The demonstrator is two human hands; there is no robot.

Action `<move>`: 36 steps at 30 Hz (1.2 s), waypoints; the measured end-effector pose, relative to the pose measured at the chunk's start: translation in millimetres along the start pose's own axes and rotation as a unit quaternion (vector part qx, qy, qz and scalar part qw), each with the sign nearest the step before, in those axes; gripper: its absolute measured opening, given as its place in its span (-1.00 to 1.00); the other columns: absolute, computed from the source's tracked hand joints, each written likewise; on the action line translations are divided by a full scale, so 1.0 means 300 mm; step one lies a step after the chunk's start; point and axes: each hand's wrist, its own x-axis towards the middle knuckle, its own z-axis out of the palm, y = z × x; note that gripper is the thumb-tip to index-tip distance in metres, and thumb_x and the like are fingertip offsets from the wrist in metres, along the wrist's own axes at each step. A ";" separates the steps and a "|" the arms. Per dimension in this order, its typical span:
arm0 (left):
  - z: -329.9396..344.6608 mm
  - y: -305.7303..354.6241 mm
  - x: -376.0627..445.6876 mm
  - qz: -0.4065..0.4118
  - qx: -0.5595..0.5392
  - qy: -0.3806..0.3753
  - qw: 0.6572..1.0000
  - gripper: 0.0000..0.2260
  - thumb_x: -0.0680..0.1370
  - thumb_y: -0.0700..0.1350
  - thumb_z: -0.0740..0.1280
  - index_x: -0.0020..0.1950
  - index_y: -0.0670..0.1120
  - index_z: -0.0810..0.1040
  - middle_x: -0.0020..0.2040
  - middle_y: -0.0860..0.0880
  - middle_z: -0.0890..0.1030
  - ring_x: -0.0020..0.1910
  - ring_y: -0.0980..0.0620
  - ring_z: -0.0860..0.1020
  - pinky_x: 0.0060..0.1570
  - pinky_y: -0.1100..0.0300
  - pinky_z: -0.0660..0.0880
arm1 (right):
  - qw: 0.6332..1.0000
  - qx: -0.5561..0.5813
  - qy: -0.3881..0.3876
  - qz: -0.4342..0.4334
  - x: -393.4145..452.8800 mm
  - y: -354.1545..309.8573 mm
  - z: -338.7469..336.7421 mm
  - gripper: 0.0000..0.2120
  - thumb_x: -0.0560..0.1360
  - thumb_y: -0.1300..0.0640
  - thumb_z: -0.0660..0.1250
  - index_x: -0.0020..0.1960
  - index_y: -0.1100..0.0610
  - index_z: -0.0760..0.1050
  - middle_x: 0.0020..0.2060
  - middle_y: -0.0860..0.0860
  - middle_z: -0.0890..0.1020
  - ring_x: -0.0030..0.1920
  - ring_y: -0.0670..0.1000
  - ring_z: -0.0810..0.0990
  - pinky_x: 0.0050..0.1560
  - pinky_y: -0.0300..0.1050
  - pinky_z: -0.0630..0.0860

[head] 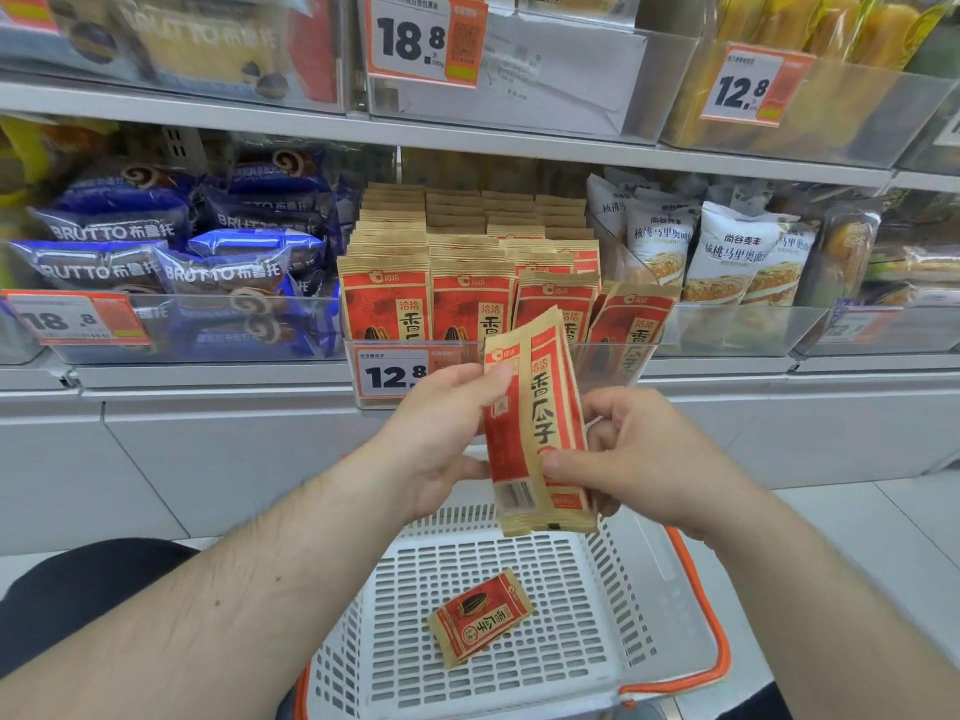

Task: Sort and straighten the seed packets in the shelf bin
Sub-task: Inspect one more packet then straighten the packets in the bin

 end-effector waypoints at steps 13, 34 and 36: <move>-0.001 -0.041 0.000 0.047 0.107 -0.100 0.988 -0.28 0.31 -0.17 0.56 0.44 -0.04 0.42 0.19 0.04 0.62 -0.08 0.03 0.67 -0.09 -0.05 0.60 | 0.978 0.039 0.165 -0.118 0.012 -0.003 0.041 -0.80 0.56 0.14 0.32 -0.24 0.10 0.54 -0.43 0.06 0.59 -0.47 -0.03 0.56 -0.44 -0.25 0.46; -0.007 -0.019 0.007 0.010 -0.043 -0.088 0.995 -0.86 0.53 -0.28 0.36 0.07 -0.14 0.50 -0.29 -0.05 0.61 -0.31 0.01 0.63 -0.24 -0.12 0.61 | 0.995 0.016 0.039 -0.095 -0.009 -0.014 0.010 -0.66 0.49 0.07 0.42 -0.42 0.13 0.46 -0.53 -0.01 0.47 -0.52 -0.05 0.42 -0.45 -0.15 0.39; -0.011 -0.012 0.009 0.010 -0.045 -0.069 0.997 -0.92 0.55 -0.27 0.34 -0.09 -0.10 0.51 -0.33 -0.02 0.59 -0.36 0.04 0.62 -0.28 -0.10 0.60 | 0.994 -0.065 -0.016 -0.082 -0.017 -0.013 0.004 -0.68 0.45 0.03 0.45 -0.38 0.16 0.49 -0.53 -0.01 0.47 -0.49 -0.05 0.42 -0.42 -0.07 0.43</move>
